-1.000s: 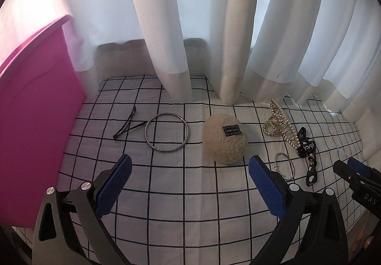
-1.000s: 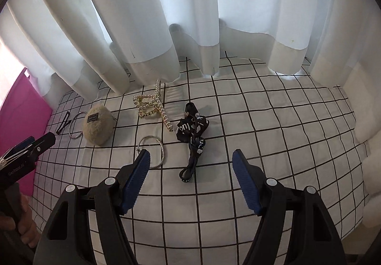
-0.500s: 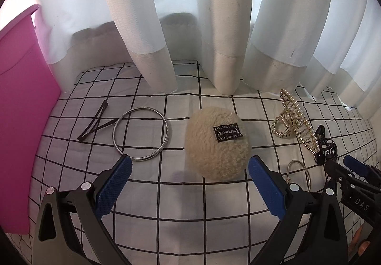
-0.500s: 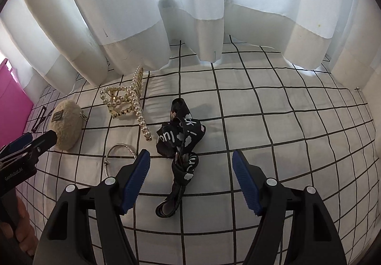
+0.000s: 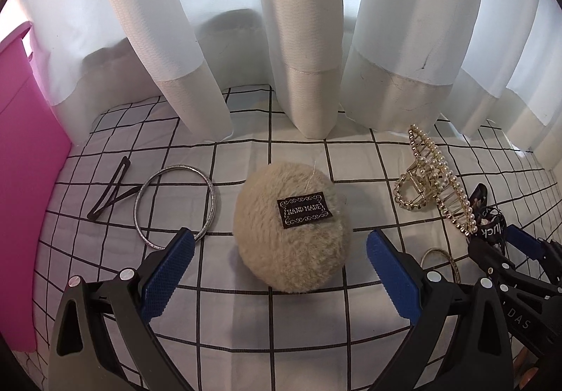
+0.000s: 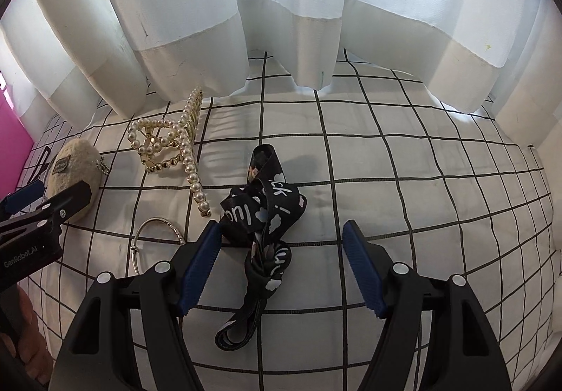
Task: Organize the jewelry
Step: 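Grasp the beige fuzzy ball with the left gripper while the right gripper grasps the black lanyard, then carry the ball and lanyard into the pink tub and open both grippers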
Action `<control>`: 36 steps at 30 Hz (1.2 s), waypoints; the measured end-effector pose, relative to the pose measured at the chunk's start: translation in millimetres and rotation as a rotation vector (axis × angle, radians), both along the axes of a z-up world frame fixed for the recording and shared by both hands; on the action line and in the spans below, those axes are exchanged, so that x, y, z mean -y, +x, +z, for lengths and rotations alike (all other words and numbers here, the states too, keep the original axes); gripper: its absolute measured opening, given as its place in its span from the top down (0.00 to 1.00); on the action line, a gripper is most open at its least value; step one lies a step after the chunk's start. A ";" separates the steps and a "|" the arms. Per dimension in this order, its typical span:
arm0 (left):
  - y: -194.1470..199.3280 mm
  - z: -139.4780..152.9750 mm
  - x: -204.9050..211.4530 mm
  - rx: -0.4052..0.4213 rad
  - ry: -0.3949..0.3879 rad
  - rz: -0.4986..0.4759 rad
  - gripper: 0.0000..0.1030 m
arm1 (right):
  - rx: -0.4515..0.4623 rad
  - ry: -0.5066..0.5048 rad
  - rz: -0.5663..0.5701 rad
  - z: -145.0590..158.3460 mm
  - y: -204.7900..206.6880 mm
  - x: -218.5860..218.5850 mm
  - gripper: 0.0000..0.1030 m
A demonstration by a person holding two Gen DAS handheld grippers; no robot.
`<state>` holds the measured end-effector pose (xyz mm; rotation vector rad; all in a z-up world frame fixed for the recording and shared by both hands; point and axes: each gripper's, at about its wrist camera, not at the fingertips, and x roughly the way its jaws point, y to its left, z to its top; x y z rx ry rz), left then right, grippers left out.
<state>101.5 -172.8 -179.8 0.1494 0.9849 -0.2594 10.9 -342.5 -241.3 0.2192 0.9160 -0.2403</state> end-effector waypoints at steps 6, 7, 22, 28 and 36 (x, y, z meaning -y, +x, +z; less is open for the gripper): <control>3.3 -7.7 6.4 -0.022 -0.005 -0.004 0.06 | 0.015 -0.017 0.008 -1.1 1.4 0.1 0.34; 2.9 -8.7 6.4 -0.025 -0.013 -0.005 0.06 | 0.017 -0.019 0.010 -1.2 1.3 0.0 0.34; -2.6 -13.7 0.8 -0.010 0.014 0.013 0.53 | 0.037 -0.041 0.025 0.4 -6.0 -10.5 0.78; -14.7 -4.4 -8.1 0.043 -0.001 0.015 0.57 | 0.066 -0.024 0.023 6.8 -12.8 -13.2 0.78; -27.2 16.6 -7.6 0.071 -0.015 -0.036 0.57 | 0.091 -0.009 0.023 23.4 -26.6 -17.6 0.78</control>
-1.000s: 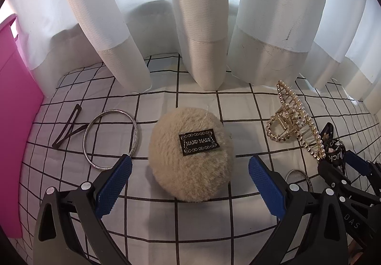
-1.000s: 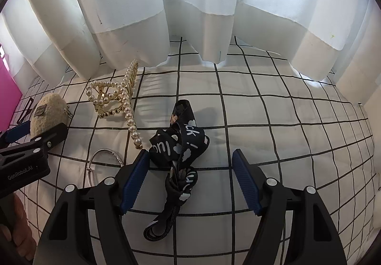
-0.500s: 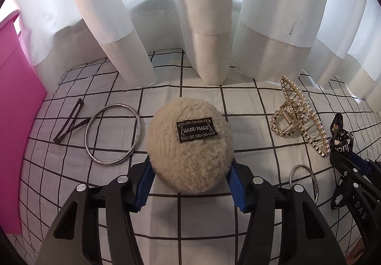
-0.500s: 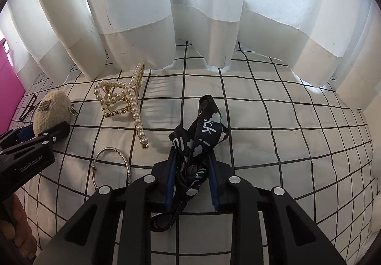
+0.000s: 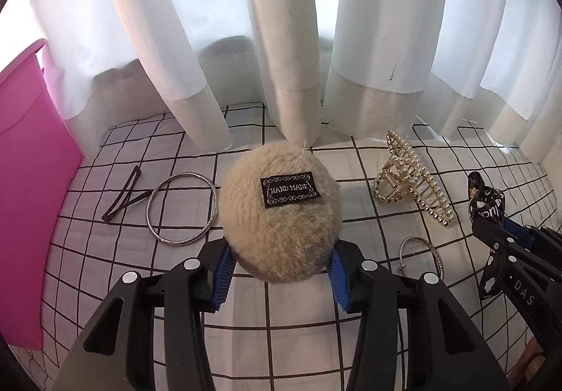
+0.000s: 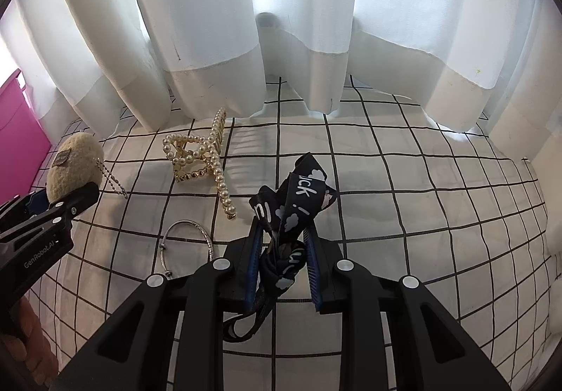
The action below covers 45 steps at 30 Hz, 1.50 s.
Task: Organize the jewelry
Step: 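Carry the ball and lanyard into the pink tub and open both grippers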
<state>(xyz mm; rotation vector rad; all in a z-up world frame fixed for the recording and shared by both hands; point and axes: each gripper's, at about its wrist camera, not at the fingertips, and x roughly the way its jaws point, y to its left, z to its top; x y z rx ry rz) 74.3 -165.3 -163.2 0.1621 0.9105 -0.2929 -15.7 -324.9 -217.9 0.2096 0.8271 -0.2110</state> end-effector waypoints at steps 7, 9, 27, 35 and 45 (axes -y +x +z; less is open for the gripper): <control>-11.5 17.3 -4.1 -0.011 -0.005 -0.012 0.57 | 0.028 0.032 -0.003 10.8 -15.1 0.3 0.78; -16.0 22.8 -7.1 -0.006 -0.001 -0.017 0.57 | 0.028 0.033 -0.003 13.5 -18.6 -1.1 0.78; -46.3 112.2 -76.4 0.042 -0.050 0.008 0.57 | 0.126 0.011 0.077 109.3 -47.9 -55.4 0.78; -49.2 178.2 -163.9 0.119 -0.091 0.130 0.57 | 0.228 -0.016 0.203 174.8 -42.0 -113.4 0.78; -43.4 233.3 -274.9 0.238 -0.106 0.301 0.56 | 0.345 -0.038 0.413 244.5 -11.5 -213.0 0.78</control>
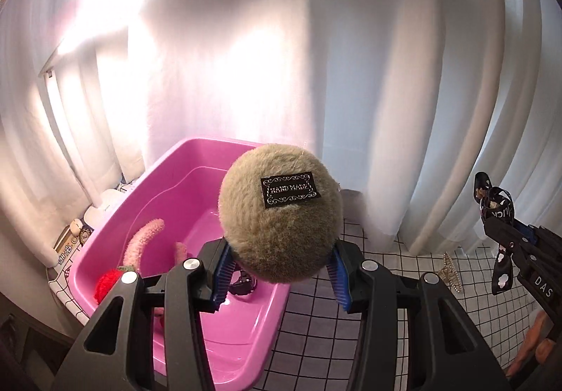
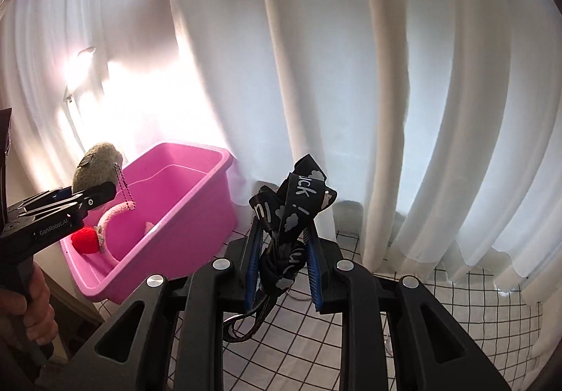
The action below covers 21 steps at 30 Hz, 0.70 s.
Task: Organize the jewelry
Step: 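Carry the ball and lanyard into the pink tub and open both grippers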
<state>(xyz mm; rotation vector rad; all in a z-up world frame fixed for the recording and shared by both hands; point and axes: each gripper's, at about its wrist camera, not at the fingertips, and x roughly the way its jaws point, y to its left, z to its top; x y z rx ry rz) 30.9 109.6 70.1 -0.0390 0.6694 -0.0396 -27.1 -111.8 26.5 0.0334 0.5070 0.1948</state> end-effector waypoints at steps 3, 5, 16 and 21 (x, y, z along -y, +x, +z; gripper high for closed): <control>1.7 1.7 -26.0 0.006 0.013 0.040 0.56 | 0.021 -0.007 0.065 12.9 11.5 -34.3 0.78; 2.1 2.6 -43.2 0.007 0.022 0.065 0.56 | 0.030 -0.005 0.109 18.4 20.0 -56.5 0.78; 12.3 -34.8 -98.9 -0.037 0.041 0.166 0.56 | -0.018 -0.052 0.295 7.5 53.0 -157.1 0.78; 21.6 -57.1 -110.0 -0.089 0.027 0.174 0.56 | -0.064 -0.080 0.335 -6.6 69.7 -187.0 0.78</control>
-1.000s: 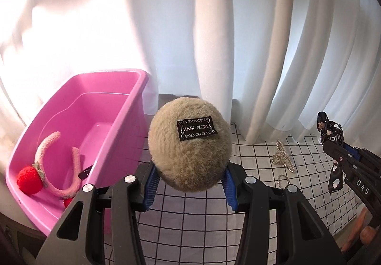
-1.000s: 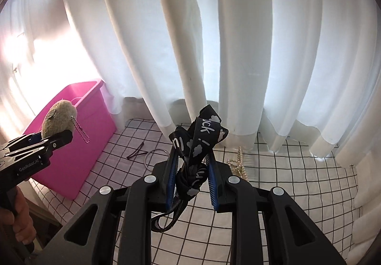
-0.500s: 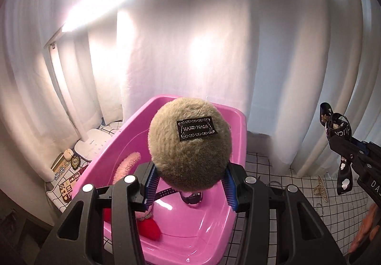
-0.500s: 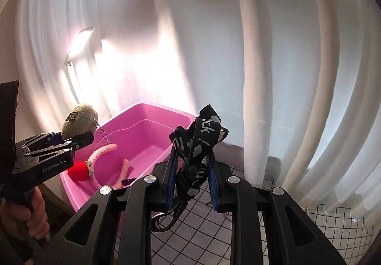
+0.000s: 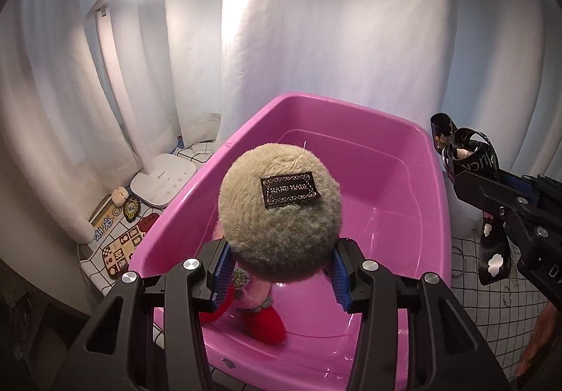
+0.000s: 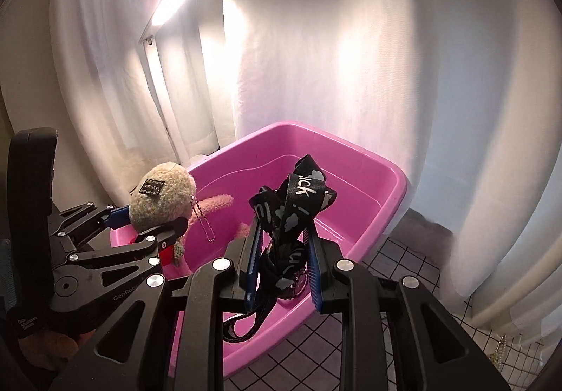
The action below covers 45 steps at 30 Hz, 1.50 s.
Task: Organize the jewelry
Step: 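Carry the ball and lanyard into the pink tub and open both grippers, then move both tools back over the pearl clip and silver bangles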
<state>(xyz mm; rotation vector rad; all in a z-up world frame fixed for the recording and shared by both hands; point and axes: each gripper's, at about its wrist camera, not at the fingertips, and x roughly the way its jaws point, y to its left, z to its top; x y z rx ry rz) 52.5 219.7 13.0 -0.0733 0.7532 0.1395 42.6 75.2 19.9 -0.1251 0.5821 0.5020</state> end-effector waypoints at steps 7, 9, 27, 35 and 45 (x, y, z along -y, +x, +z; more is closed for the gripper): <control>10.1 -21.1 -9.1 -0.053 -0.021 0.011 0.54 | -0.060 -0.055 0.005 -20.4 27.3 -24.0 0.78; 11.2 -24.7 -11.1 -0.060 -0.021 0.014 0.53 | -0.076 -0.060 0.001 -25.8 32.6 -25.9 0.78; 11.6 -34.6 -26.1 -0.093 -0.019 0.064 0.21 | -0.078 -0.136 -0.054 -32.4 50.2 -37.9 0.45; 9.0 -31.2 -27.8 -0.094 -0.008 0.090 0.15 | -0.087 -0.104 -0.070 -30.7 48.7 -30.9 0.44; 3.1 -22.7 -22.3 -0.081 -0.025 0.092 0.15 | -0.079 -0.066 -0.079 -25.1 38.7 -18.5 0.43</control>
